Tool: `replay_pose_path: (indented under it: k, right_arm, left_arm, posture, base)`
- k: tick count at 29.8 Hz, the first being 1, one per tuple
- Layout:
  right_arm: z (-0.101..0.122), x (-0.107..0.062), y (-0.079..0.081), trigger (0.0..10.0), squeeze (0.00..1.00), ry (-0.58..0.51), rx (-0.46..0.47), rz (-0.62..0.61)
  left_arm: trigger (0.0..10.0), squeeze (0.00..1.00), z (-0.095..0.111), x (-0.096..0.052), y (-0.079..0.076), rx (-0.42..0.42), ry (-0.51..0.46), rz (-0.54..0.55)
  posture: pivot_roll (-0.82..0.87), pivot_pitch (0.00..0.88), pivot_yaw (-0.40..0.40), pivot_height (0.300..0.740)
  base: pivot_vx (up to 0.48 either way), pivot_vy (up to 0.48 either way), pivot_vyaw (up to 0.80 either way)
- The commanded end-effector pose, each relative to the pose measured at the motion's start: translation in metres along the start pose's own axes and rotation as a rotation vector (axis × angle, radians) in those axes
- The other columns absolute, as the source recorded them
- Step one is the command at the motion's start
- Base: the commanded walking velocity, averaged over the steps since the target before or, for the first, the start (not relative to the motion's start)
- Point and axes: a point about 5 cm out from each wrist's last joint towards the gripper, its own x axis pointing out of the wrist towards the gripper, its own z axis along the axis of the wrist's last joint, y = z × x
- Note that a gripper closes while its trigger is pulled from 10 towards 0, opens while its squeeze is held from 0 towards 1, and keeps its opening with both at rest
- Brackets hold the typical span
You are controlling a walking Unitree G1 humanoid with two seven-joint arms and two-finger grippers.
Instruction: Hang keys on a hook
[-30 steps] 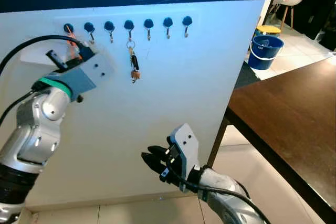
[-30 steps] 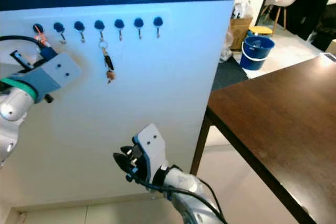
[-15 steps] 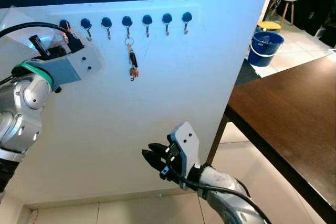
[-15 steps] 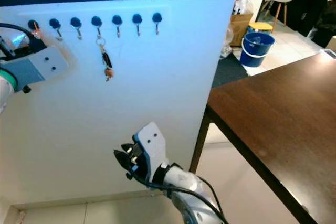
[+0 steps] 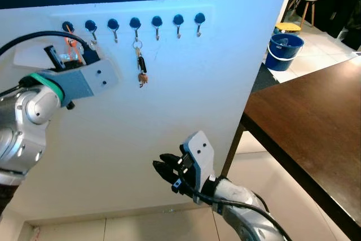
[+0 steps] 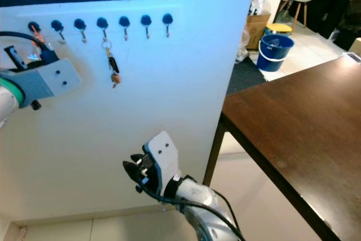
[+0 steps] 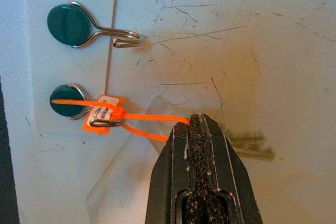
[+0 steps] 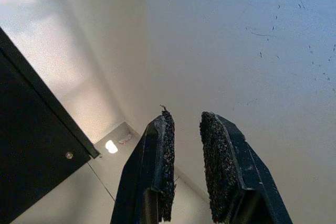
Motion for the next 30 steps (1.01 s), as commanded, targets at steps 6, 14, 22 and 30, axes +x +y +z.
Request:
replay_pose_path:
  k: [6,14,22,30]
  right_arm:
    - [-0.004,0.001,0.002,10.0,0.00,0.013,-0.005,0.006]
    - [-0.002,0.002,0.001,10.0,0.00,0.001,0.005,-0.004]
    - [0.030,0.001,-0.004,10.0,0.00,-0.230,0.144,-0.032]
    - [0.031,0.000,-0.004,10.0,0.00,-0.246,0.143,-0.037]
  left_arm:
    - [10.0,0.00,-0.003,-0.001,-0.031,-0.050,0.014,-0.165]
    - [10.0,0.00,0.003,-0.003,-0.039,-0.288,0.013,-0.169]
    - [10.0,0.00,0.019,-0.003,-0.046,-0.502,-0.024,-0.111]
    - [10.0,0.00,0.022,0.000,-0.040,-0.552,-0.040,-0.073]
  posture:
    - [-0.15,0.140,0.130,0.740]
    - [-0.15,0.138,0.130,0.740]
    - [-0.15,0.138,0.130,0.740]
    - [-0.15,0.143,0.132,0.740]
  base:
    - [0.000,0.000,0.00]
    - [0.000,0.000,0.00]
    - [0.000,0.000,0.00]
    - [0.000,0.000,0.00]
